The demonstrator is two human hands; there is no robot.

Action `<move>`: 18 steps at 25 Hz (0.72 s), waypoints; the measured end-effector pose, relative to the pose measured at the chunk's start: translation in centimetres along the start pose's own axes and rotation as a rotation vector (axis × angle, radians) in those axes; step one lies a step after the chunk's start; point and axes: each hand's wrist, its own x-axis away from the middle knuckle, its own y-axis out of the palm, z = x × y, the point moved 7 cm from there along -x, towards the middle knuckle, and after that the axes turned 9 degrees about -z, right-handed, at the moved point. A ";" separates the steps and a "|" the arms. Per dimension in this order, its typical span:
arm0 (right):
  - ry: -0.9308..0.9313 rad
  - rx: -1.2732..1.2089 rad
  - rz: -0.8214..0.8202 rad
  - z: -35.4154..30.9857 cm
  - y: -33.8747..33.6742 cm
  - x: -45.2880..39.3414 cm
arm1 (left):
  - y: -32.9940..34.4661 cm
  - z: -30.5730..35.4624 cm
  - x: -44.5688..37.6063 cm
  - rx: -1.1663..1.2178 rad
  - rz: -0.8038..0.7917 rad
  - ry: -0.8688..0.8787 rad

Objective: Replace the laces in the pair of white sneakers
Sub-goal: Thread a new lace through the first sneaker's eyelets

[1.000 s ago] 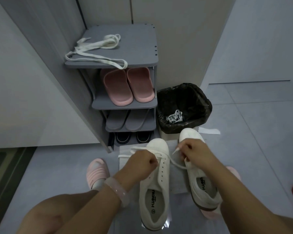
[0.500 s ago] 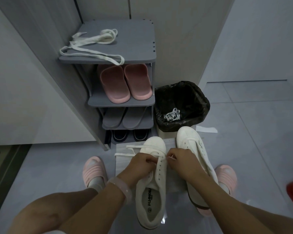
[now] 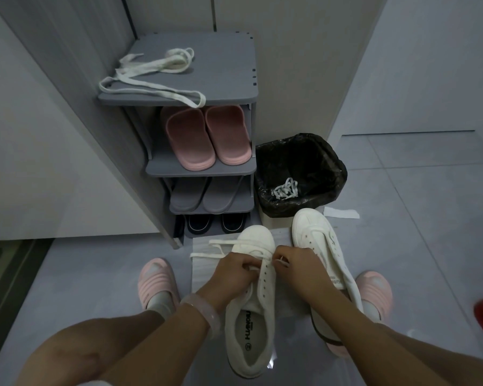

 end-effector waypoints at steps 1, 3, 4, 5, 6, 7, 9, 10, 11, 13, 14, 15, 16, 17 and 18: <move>0.003 -0.019 0.006 0.1 0.1 -0.1 | 0.0 0.0 -0.1 -0.003 0.001 0.004; 0.014 -0.033 0.020 0.3 0.2 -0.1 | 0.0 -0.1 -0.2 0.000 0.005 0.006; 0.020 -0.035 0.024 0.3 0.2 0.0 | 0.1 -0.2 -0.3 0.002 0.009 0.008; 0.023 -0.040 0.024 0.4 0.3 0.0 | 0.1 -0.2 -0.3 0.001 0.011 0.012; 0.019 -0.033 0.014 0.3 0.4 0.1 | 0.1 -0.2 -0.4 -0.007 0.013 0.017; 0.007 -0.007 -0.006 0.1 0.6 0.2 | 0.1 -0.2 -0.4 -0.016 0.013 0.023; -0.025 0.093 -0.042 -0.5 1.0 0.2 | 0.2 -0.1 -0.4 -0.040 0.000 0.042; -0.034 0.145 -0.049 -0.7 1.0 0.2 | 0.3 0.0 -0.4 -0.059 -0.015 0.058; -0.036 0.187 -0.050 -0.9 1.1 0.1 | 0.6 0.0 -0.5 -0.084 -0.032 0.073; -0.027 0.196 -0.050 -0.9 1.2 0.0 | 0.8 -0.2 -0.7 -0.125 -0.021 0.074; -0.024 0.144 -0.048 -0.9 1.1 0.0 | 0.7 -0.4 -0.7 -0.128 0.010 0.052; -0.023 0.069 -0.049 -0.9 1.1 0.1 | 0.6 -0.7 -0.8 -0.130 0.048 0.020; -0.020 -0.003 -0.061 -0.8 1.1 0.2 | 0.5 -0.8 -0.9 -0.150 0.077 -0.010; -0.020 -0.025 -0.105 -0.7 1.4 0.3 | 0.6 -0.9 -1.0 -0.191 0.085 -0.028; -0.026 0.016 -0.164 -0.5 1.8 0.5 | 0.8 -0.8 -1.2 -0.238 0.074 -0.033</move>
